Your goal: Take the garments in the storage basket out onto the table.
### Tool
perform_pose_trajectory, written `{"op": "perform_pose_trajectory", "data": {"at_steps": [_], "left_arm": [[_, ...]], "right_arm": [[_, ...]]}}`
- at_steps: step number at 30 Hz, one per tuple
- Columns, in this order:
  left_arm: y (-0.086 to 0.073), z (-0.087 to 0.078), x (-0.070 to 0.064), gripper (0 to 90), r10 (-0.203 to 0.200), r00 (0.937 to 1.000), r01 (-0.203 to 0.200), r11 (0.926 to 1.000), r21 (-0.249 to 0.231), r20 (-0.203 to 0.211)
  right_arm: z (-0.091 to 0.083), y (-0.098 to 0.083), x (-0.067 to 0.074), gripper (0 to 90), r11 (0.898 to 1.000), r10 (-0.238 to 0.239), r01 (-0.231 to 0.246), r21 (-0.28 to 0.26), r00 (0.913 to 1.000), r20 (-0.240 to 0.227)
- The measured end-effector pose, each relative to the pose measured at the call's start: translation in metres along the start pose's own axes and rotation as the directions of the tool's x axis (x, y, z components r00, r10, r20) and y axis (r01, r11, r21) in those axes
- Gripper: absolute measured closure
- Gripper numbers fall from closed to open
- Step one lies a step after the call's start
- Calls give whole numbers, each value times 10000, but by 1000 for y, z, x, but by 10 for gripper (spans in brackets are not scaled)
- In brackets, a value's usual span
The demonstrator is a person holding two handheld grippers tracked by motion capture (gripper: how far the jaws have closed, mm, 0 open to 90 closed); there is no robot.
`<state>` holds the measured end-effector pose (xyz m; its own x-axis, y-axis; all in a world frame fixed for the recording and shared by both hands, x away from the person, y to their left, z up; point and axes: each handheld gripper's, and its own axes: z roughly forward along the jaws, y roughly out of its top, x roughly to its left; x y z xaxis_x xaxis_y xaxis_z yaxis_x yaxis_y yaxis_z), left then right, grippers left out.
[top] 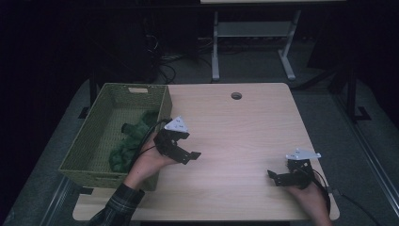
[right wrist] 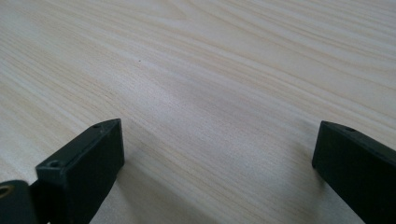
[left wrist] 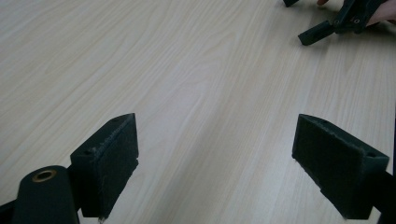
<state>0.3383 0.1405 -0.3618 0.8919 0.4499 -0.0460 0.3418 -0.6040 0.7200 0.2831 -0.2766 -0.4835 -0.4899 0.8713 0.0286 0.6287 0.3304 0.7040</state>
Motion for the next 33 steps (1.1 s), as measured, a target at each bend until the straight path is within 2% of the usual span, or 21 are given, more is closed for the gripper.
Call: {"op": "perform_pose_trajectory", "data": {"at_steps": [20, 33], "left_arm": [[-7, -38, 22, 142, -433, 9978, 418, 9987, -297, -508], [-20, -63, 38, 145, -895, 9914, 861, 9955, -391, -951]], "right_arm": [[0, 0, 0, 21, 10000, -4, 4, -3, 10000, -3], [0, 0, 0, 21, 10000, -3, 3, -2, 10000, -2]]}}
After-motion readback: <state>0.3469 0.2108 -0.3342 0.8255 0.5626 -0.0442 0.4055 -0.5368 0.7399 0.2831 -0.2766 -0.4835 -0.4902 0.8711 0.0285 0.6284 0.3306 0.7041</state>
